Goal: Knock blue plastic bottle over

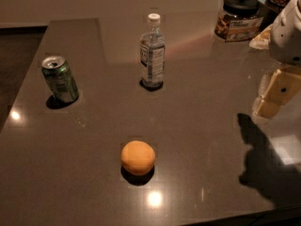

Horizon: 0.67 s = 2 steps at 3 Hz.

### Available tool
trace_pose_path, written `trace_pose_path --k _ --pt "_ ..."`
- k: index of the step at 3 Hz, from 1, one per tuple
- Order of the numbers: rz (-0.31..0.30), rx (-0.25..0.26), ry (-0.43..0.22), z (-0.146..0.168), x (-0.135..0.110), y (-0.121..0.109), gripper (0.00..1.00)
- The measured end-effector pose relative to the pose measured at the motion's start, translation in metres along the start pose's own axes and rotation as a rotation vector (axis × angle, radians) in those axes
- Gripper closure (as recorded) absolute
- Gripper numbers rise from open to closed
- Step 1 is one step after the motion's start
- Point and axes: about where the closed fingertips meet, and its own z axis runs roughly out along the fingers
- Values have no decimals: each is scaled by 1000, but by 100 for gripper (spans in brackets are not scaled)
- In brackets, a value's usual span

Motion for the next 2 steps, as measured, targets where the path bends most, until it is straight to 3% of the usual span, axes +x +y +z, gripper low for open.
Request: trace_pose_path --k 1,2 --pt "0 0 0 0 0 0 0" --pt "28 7 -26 8 -9 -14 0"
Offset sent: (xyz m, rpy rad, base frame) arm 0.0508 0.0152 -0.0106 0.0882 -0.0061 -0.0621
